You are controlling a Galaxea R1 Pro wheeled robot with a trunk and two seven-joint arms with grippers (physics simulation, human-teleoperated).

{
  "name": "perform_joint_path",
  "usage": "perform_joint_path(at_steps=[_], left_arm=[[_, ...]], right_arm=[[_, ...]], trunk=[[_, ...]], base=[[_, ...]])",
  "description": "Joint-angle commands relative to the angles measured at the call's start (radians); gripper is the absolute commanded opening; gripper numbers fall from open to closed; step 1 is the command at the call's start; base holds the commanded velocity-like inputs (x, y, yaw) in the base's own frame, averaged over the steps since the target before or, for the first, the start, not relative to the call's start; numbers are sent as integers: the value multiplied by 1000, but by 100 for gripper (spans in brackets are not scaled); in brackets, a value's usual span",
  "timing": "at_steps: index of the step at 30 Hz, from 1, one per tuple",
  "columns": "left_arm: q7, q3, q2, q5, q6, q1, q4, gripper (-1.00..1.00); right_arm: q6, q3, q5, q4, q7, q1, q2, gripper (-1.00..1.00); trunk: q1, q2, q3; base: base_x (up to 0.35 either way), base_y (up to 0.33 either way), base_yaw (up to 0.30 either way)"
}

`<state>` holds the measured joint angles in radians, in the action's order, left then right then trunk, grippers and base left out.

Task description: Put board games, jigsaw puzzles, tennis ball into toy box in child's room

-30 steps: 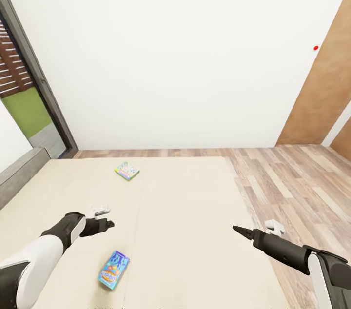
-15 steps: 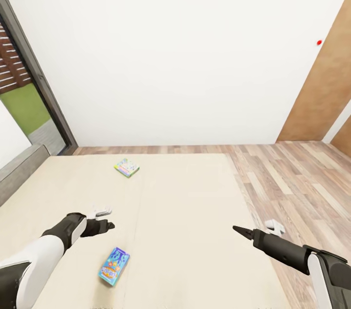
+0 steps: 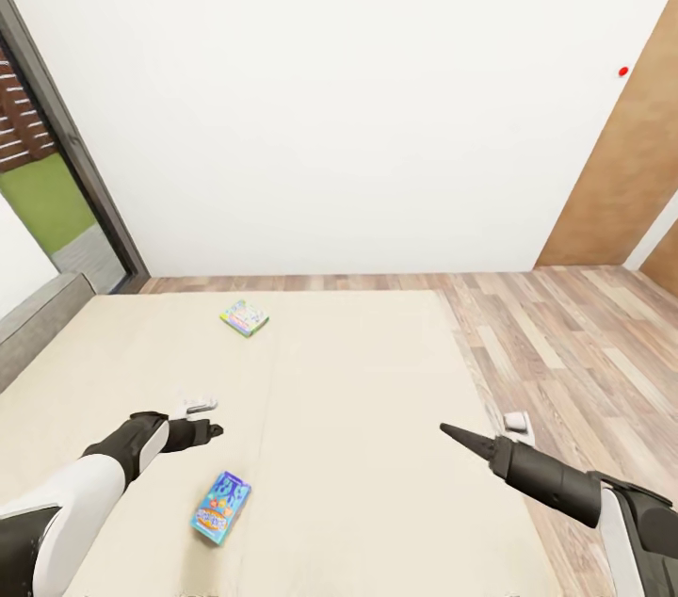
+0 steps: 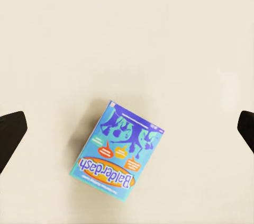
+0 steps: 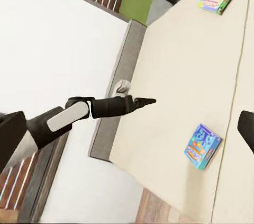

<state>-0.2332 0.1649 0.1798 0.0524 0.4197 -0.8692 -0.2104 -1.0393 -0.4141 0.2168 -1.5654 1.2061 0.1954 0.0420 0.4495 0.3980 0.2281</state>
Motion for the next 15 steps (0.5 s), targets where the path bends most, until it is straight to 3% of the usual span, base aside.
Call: perform_joint_path(at_steps=[1, 5, 15], left_arm=[[-5, 7, -1, 6, 6, -1, -2, 100], [-4, 8, -1, 6, 5, -1, -2, 100], [1, 10, -3, 7, 4, -1, -2, 100]], right_arm=[[-3, -1, -2, 0, 19, 1, 0, 100], [-2, -3, -2, 2, 58, 1, 2, 100], [1, -5, -2, 5, 75, 1, 13, 100]], trunk=[[0, 2, 4], [0, 2, 10], [0, 2, 26]], base=[[0, 0, 0], [0, 0, 0], [0, 0, 0]])
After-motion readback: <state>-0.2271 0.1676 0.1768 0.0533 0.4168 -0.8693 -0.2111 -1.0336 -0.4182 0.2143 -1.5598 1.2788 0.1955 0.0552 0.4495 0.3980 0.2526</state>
